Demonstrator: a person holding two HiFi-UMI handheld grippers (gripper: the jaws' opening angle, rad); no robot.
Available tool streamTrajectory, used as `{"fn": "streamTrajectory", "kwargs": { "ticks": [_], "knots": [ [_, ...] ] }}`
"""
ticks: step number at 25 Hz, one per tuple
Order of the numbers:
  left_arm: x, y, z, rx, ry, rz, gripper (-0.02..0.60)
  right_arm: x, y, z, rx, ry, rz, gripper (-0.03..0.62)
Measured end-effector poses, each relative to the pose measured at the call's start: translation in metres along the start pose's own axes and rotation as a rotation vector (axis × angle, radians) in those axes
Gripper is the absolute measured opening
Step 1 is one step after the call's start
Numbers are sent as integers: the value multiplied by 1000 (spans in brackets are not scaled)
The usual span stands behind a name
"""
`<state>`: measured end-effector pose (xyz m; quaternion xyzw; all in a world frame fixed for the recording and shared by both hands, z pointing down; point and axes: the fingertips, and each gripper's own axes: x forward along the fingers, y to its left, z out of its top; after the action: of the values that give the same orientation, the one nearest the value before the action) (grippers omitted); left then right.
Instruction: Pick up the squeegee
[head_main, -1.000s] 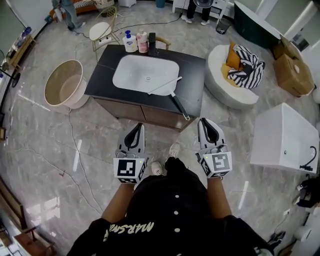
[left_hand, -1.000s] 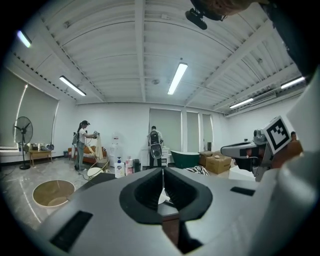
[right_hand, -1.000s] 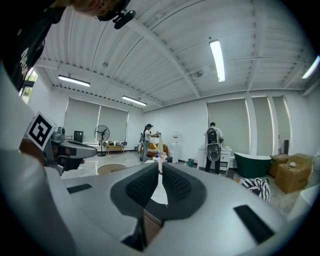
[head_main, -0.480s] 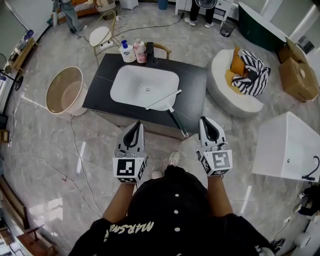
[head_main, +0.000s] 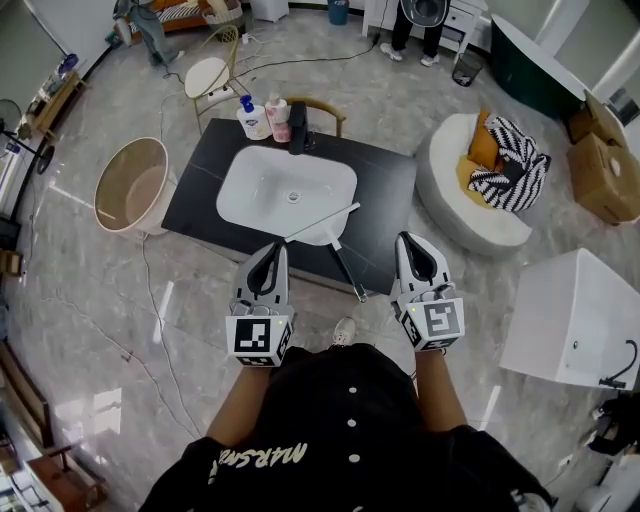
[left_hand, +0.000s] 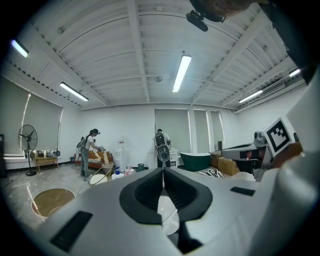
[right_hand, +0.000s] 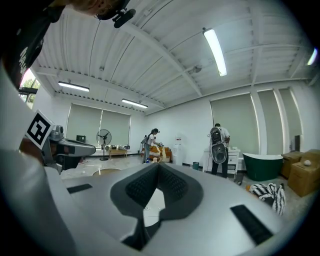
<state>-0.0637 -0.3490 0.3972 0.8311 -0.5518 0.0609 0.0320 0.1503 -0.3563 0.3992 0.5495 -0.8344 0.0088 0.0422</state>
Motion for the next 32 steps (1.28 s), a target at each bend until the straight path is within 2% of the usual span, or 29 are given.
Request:
{"fn": "streamTrajectory", "kwargs": {
  "ticks": [6,19,26,32],
  "knots": [
    [11,4,-5,-12,19,14,18,17,-1,-9,5,31,23,-3],
    [36,26,-17,-14,62,-62,18,52,7,-25,1,110,-3,-3],
    [39,29,-47,-54,133,-87,18,72,18,-70,17,225,18,-2],
    [40,31,-76,-91,188,-93,18,99,32,-141,32,364,47,-2]
  ]
}}
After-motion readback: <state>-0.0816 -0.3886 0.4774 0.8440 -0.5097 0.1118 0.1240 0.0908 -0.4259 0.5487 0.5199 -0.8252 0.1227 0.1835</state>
